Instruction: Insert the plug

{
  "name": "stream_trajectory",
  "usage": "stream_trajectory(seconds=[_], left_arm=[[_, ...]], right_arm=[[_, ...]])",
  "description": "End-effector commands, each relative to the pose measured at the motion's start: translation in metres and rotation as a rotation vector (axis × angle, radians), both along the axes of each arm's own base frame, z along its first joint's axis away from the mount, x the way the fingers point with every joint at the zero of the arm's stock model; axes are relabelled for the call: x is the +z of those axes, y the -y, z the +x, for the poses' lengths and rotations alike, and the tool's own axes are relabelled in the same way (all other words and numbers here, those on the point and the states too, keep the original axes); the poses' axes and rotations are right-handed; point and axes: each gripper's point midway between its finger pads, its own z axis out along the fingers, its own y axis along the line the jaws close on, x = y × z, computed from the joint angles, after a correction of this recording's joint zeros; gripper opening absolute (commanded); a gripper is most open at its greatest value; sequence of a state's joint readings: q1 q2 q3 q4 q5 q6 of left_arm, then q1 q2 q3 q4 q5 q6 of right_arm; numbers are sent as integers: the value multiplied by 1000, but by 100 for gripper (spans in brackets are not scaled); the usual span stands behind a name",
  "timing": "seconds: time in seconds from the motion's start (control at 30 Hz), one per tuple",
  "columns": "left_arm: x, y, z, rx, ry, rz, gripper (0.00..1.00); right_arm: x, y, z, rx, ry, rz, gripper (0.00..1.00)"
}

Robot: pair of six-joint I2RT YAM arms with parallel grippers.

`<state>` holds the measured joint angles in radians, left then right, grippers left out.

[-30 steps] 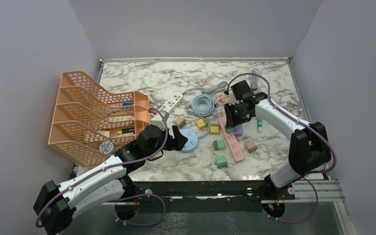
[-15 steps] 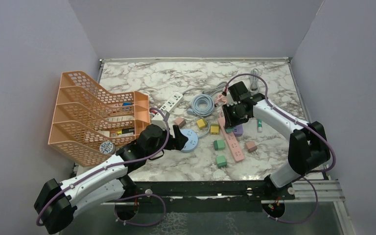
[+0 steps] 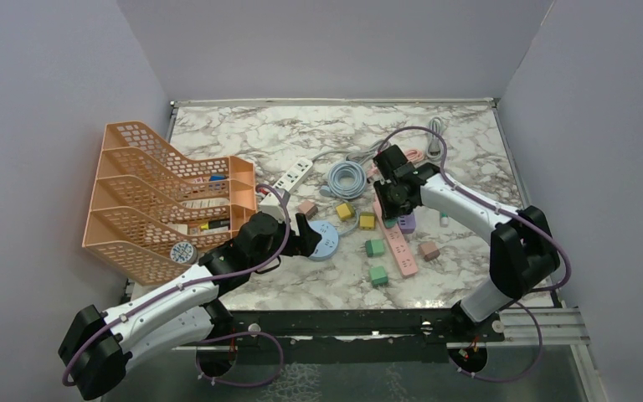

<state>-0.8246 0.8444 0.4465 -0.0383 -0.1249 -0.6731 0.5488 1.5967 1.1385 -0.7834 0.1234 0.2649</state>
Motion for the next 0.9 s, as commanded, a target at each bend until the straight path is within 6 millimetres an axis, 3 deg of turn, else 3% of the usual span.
stream_trajectory(seconds=[0.0, 0.4, 0.53, 0.7, 0.87], left_arm=[[11, -4, 8, 36, 39, 4, 82], [12, -6, 9, 48, 38, 6, 82], [13, -6, 9, 47, 38, 7, 82], [14, -6, 9, 47, 38, 8, 82], [13, -5, 9, 45, 34, 11, 82]], right_arm=[[-31, 16, -12, -86, -55, -116, 1], [-47, 9, -15, -71, -71, -96, 2], [-30, 4, -10, -74, -38, -58, 16], [5, 0, 0, -92, 22, -26, 34], [19, -4, 0, -86, 24, -6, 40]])
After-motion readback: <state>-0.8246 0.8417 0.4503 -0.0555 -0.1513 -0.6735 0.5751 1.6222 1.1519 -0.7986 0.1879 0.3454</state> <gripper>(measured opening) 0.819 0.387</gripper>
